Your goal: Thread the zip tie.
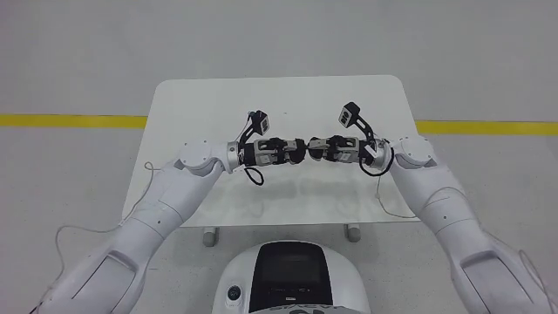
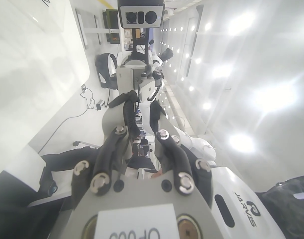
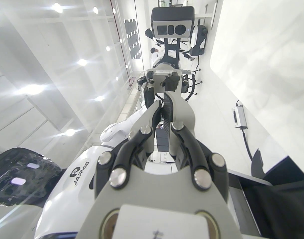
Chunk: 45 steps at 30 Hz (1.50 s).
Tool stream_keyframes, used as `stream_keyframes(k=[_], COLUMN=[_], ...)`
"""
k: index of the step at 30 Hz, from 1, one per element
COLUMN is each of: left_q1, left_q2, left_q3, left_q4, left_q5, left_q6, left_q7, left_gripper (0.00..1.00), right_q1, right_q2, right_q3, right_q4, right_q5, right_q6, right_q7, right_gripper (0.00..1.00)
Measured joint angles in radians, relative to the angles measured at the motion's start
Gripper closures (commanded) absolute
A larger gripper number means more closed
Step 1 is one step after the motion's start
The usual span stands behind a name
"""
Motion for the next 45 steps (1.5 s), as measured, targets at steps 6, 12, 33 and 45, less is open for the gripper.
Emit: stream_keyframes(k=[6, 12, 33, 45], left_q1=[-0.001, -0.002, -0.009, -0.011], left_q2=[-0.001, -0.001, -0.006, -0.006], left_q3=[0.001, 0.002, 0.010, 0.005], left_q4=[0.002, 0.005, 0.012, 0.019], left_q5=[0.001, 0.004, 0.008, 0.002], left_q6=[0.002, 0.003, 0.008, -0.004], left_q7=[-0.001, 0.000, -0.002, -0.009], left_gripper=[0.93, 0.93, 1.00, 1.00], right_q1=[0.003, 0.003, 0.008, 0.006], right_q2=[-0.001, -0.003, -0.003, -0.001], right_q3=[-0.006, -0.006, -0.005, 0.012], right_q4=[0.003, 0.003, 0.005, 0.015], right_q5=[-0.011, -0.005, -0.005, 0.017], right_q6=[0.007, 0.002, 0.004, 0.009], right_q7=[-0.008, -0.008, 0.006, 0.006], right_gripper=[1.00, 1.00, 1.00, 0.00])
